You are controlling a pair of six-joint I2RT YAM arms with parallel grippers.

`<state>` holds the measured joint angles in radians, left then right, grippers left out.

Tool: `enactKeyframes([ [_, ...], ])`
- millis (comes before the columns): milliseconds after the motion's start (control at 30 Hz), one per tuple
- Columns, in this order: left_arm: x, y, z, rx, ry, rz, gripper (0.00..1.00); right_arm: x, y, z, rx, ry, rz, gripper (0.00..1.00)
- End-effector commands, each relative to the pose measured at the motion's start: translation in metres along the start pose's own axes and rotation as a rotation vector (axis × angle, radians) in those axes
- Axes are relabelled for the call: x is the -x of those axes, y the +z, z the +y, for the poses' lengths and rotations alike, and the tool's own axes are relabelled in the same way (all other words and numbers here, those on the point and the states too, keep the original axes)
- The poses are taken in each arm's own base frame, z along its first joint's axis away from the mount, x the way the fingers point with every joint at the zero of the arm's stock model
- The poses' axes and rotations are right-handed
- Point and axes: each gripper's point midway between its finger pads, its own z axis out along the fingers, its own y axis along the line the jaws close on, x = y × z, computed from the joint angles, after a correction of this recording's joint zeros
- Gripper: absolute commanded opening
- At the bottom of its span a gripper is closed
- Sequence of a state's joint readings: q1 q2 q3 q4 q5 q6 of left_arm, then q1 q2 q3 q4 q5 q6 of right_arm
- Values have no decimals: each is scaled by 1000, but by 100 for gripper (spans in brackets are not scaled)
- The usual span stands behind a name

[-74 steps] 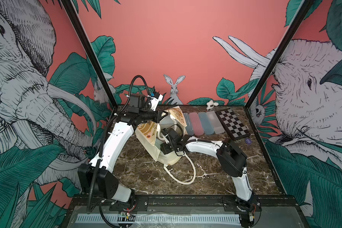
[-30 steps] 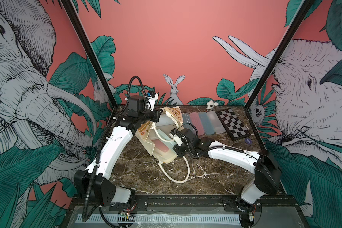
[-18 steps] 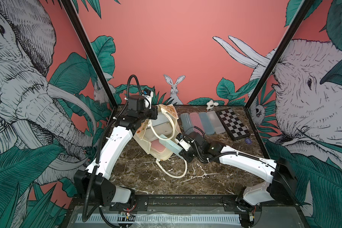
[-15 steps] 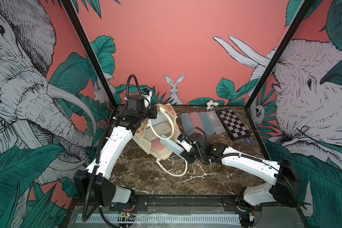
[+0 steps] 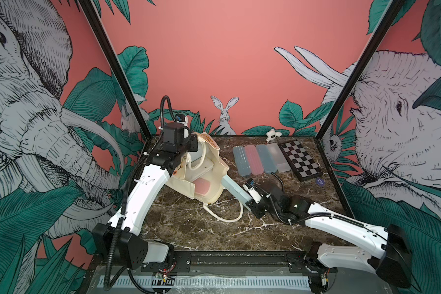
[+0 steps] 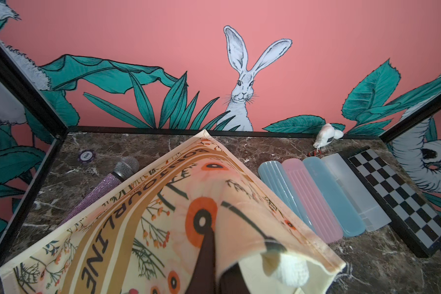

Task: Take out the pencil case from the canvas bag
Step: Pick up the pencil case from the canvas bag, then place the pencil case at the center of the board.

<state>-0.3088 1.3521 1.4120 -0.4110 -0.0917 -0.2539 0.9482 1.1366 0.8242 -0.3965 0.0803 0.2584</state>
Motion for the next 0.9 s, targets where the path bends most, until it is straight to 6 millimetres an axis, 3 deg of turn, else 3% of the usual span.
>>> enactKeyframes([
  [0, 34, -29, 5, 18, -52, -134, 0, 3, -8, -31, -161, 99, -53, 5],
  [200, 28, -27, 2, 3, -60, -115, 0, -10, -18, -57, -297, 164, -64, 1],
  [567, 31, -40, 3, -4, -62, -133, 0, -29, -16, -75, -370, 211, -2, 0],
  [867, 30, -42, 0, -24, -63, -127, 0, -67, -5, -105, -326, 498, 74, 0],
])
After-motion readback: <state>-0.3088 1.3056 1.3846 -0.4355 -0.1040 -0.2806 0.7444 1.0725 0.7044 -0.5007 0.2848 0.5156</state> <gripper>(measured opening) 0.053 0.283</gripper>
